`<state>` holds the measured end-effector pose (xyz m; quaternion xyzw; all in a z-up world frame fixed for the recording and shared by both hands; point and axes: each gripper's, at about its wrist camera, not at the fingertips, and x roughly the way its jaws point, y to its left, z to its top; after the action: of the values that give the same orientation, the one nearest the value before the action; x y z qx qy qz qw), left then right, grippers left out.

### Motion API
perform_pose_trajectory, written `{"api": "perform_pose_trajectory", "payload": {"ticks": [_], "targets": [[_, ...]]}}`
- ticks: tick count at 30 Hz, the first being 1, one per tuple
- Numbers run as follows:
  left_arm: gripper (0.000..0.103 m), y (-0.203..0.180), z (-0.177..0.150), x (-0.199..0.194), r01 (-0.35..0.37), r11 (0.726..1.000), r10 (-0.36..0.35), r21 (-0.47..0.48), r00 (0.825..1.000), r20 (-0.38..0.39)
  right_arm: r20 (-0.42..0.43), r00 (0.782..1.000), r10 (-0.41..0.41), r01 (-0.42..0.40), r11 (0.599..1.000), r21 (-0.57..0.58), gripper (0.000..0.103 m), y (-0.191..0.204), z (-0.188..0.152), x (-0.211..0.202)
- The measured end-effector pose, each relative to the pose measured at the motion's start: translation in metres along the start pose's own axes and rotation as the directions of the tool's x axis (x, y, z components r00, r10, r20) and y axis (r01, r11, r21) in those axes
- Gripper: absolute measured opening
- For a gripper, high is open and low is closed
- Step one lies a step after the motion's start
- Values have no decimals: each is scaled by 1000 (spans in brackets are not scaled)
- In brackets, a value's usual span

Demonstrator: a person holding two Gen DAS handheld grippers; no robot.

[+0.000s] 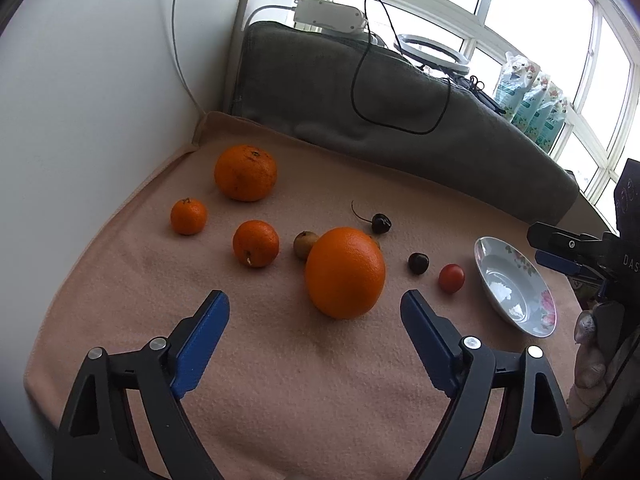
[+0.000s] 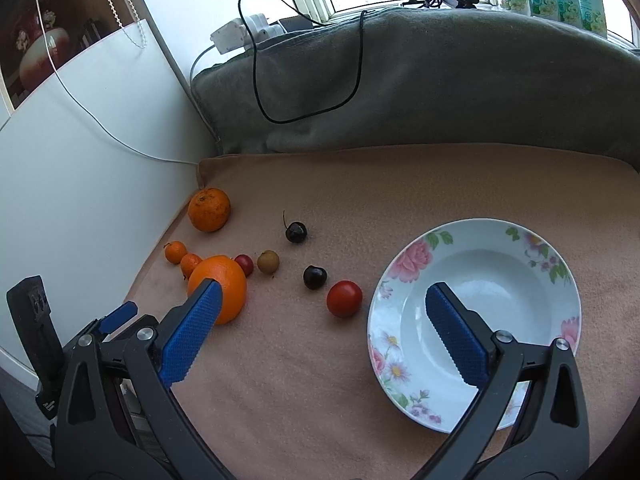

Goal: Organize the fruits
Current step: 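Close the right gripper around the large navel orange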

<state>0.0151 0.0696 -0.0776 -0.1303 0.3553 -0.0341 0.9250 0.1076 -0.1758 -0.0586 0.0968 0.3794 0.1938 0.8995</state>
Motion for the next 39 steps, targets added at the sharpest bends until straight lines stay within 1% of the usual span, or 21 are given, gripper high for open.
{"api": "perform_pose_trajectory", "payload": {"ticks": [2, 4, 5, 7, 9, 13, 17, 18, 20, 21, 22, 25, 30, 35, 37, 38, 39], "targets": [[86, 0, -1, 4, 34, 999, -34, -5, 999, -11, -35, 999, 37, -37, 999, 6, 102, 6, -1, 11], [82, 0, -1, 7, 64, 998, -64, -8, 998, -17, -67, 996, 63, -63, 998, -6, 97, 13, -3, 23], [82, 0, -1, 8, 79, 997, -79, -11, 997, -21, -81, 994, 68, -69, 998, -13, 97, 17, -3, 27], [82, 1, 1, 13, 104, 994, -105, -23, 994, -30, -108, 990, 86, -88, 996, -17, 89, 23, -2, 37], [82, 2, 2, 17, 123, 992, -124, -32, 991, -43, -139, 984, 111, -114, 993, -8, 87, 27, -1, 48], [82, 1, 2, 24, 130, 991, -131, -26, 989, -62, -187, 967, 172, -169, 985, 32, 87, 34, -1, 66], [82, 2, 3, 33, 138, 990, -139, -21, 987, -80, -218, 956, 197, -197, 980, 21, 87, 46, 1, 78], [82, 1, 3, 34, 138, 990, -138, -14, 987, -83, -226, 953, 203, -203, 979, 24, 86, 47, 2, 82], [81, -1, 4, 37, 141, 990, -140, 0, 987, -84, -248, 942, 228, -223, 974, 47, 82, 49, 4, 90], [77, -1, 4, 39, 142, 990, -141, 5, 986, -87, -260, 935, 242, -235, 970, 60, 77, 50, 5, 94], [72, -1, 4, 41, 144, 989, -143, 7, 985, -92, -271, 929, 252, -241, 968, 71, 75, 51, 6, 97], [71, 0, 4, 47, 161, 987, -160, -2, 981, -105, -290, 917, 274, -260, 962, 87, 75, 55, 8, 106], [71, 1, 5, 53, 169, 986, -168, -2, 979, -119, -314, 898, 308, -288, 951, 111, 74, 60, 7, 117], [71, -2, 4, 56, 175, 985, -174, 0, 977, -127, -332, 890, 313, -289, 950, 121, 73, 65, 8, 126], [71, -1, 5, 58, 177, 984, -176, -8, 976, -128, -338, 887, 314, -289, 949, 124, 67, 65, 7, 130], [70, -1, 5, 58, 179, 984, -179, -11, 976, -127, -342, 884, 318, -291, 948, 127, 67, 66, 7, 132], [67, 0, 6, 60, 179, 984, -179, -12, 976, -127, -345, 883, 319, -292, 948, 128, 66, 67, 7, 133]]}}
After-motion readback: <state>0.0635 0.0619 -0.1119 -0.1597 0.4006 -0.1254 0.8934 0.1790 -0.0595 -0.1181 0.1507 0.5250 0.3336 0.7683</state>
